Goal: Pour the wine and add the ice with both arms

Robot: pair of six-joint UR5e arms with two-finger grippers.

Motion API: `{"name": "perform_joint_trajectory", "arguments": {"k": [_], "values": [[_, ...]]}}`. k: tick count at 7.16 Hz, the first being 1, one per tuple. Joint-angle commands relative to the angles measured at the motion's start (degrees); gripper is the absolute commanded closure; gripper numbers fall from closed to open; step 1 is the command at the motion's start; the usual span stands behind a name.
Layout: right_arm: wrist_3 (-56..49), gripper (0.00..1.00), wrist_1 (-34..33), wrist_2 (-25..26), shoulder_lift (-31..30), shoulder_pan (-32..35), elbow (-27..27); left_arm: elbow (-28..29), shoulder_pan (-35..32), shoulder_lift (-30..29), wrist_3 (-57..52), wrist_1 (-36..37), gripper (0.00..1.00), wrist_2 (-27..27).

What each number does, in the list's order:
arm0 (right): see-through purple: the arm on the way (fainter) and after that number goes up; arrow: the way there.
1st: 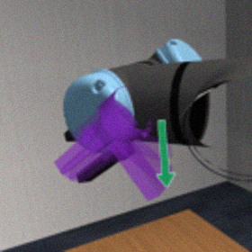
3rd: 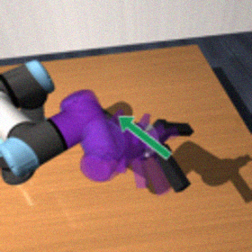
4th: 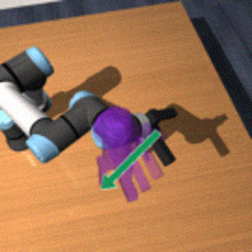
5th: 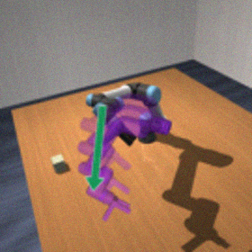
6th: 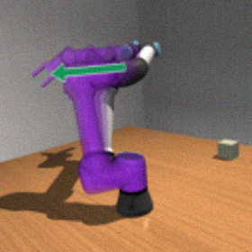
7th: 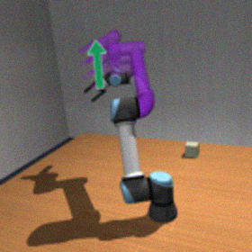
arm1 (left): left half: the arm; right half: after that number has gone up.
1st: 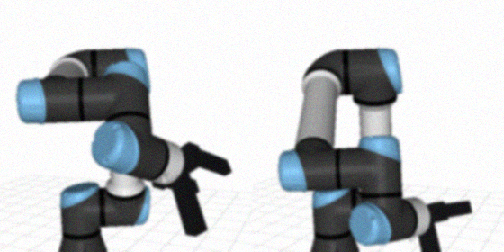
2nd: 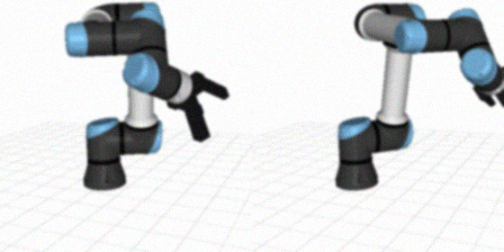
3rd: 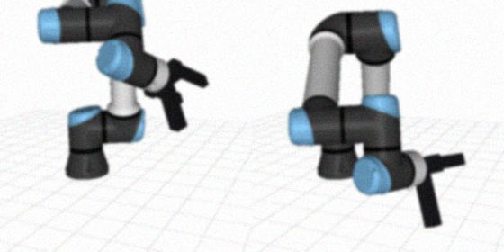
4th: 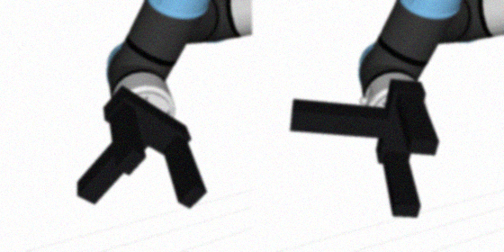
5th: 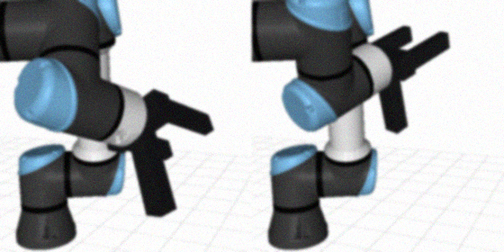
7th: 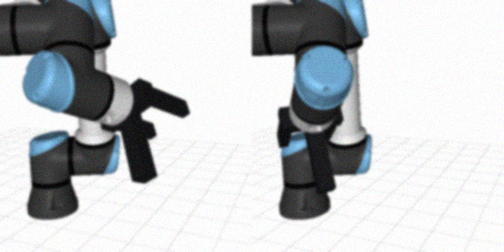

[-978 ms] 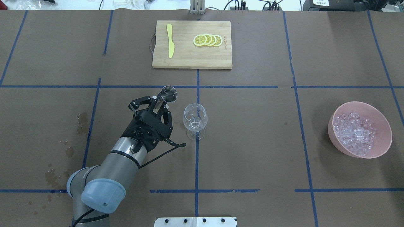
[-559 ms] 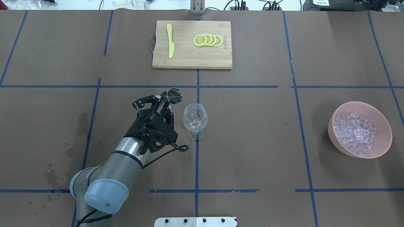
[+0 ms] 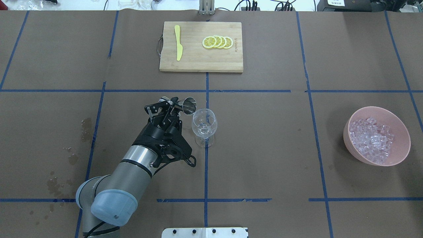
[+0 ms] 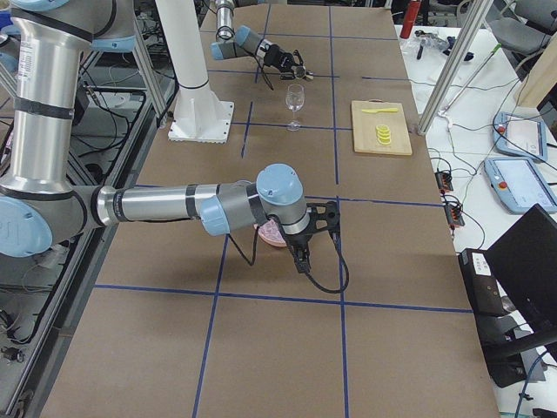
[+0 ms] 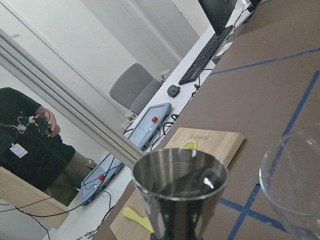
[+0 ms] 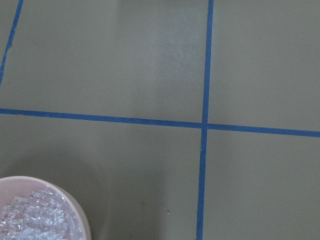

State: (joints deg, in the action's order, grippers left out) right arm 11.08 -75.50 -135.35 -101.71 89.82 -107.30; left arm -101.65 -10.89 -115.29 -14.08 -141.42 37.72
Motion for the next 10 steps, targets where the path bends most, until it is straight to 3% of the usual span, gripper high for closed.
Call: {"name": "perform_joint_trajectory", "arguments": {"k": [1, 5, 6, 10], "values": [[0.7, 0.00, 0.0, 0.0, -0.5, 0.0, 0.1, -0.3, 0.1, -1.3, -8.3, 0.2, 1.00, -0.1], [2.0, 0.00, -0.1, 0.0, -0.6, 0.0, 0.6, -0.1, -0.1, -1.7, -17.5, 0.3, 1.00, -0.5], [2.0, 0.00, -0.1, 0.1, -0.6, 0.0, 0.7, 0.2, 0.1, -1.7, -18.4, 0.3, 1.00, -4.3], [2.5, 0.00, -0.1, 0.0, -1.5, 0.0, 0.6, -0.5, 0.2, -1.7, -25.2, 0.2, 1.00, -8.9]]}}
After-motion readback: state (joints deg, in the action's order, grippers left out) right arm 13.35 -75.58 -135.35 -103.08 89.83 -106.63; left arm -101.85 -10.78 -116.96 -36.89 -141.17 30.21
